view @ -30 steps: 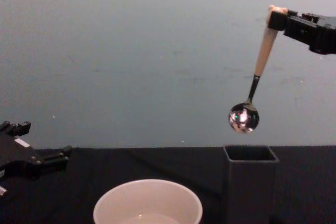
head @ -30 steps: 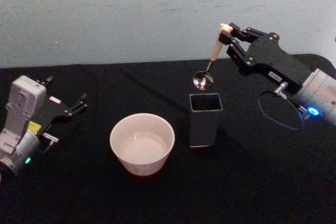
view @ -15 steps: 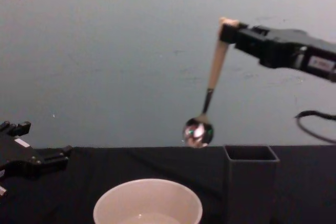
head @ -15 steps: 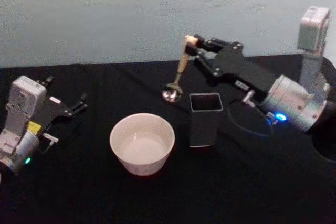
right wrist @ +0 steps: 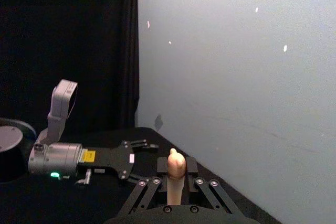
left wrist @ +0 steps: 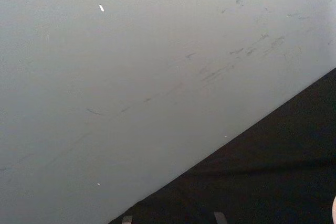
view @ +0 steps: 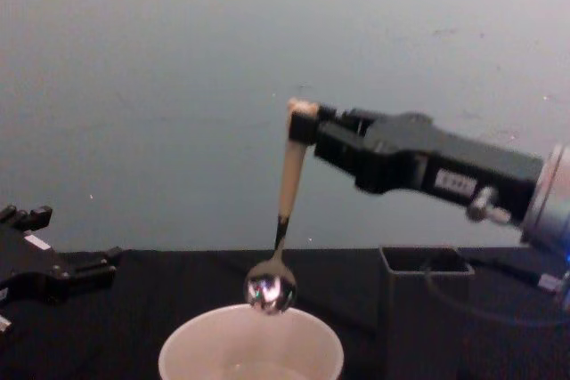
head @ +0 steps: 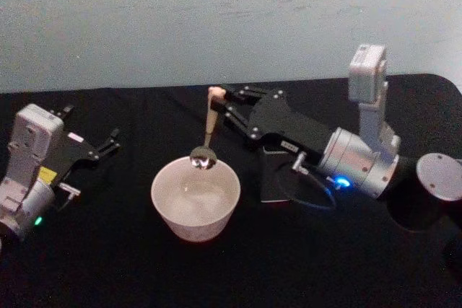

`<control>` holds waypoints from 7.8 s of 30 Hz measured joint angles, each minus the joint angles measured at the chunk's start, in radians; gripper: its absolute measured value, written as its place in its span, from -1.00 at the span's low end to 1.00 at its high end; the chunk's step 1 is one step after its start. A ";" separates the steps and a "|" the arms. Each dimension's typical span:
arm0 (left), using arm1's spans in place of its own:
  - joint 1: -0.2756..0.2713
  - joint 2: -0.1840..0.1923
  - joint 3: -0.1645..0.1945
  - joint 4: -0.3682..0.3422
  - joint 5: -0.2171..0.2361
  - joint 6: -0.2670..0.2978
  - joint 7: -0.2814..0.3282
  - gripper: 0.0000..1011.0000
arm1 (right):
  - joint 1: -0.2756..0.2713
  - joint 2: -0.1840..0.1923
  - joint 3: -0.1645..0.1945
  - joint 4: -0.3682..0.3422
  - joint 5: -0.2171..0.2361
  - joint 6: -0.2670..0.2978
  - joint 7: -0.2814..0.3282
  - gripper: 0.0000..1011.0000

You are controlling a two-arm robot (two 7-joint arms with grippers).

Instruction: Pick up the stirring spoon with one hand, stir inside the cup, then place it back in its original position.

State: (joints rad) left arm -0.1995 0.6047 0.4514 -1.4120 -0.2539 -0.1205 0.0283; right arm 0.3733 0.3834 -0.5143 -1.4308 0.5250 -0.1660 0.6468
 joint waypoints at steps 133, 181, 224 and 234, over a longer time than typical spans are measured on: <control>0.000 0.000 0.000 0.000 0.000 0.000 0.000 0.98 | -0.057 0.001 -0.033 0.049 -0.074 -0.050 0.054 -0.60; 0.000 0.000 0.000 0.000 0.000 0.000 0.000 0.98 | -0.054 -0.010 -0.017 0.063 -0.081 -0.050 0.034 -0.60; 0.000 0.000 0.000 0.000 0.000 0.000 0.000 0.98 | 0.023 -0.088 -0.028 0.174 -0.113 -0.071 -0.003 -0.60; 0.000 0.000 0.000 0.000 0.000 0.000 0.000 0.98 | -0.006 -0.060 -0.008 0.142 -0.114 -0.068 -0.009 -0.60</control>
State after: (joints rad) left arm -0.1995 0.6047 0.4514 -1.4119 -0.2539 -0.1206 0.0282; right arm 0.3672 0.3238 -0.5220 -1.2892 0.4109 -0.2336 0.6374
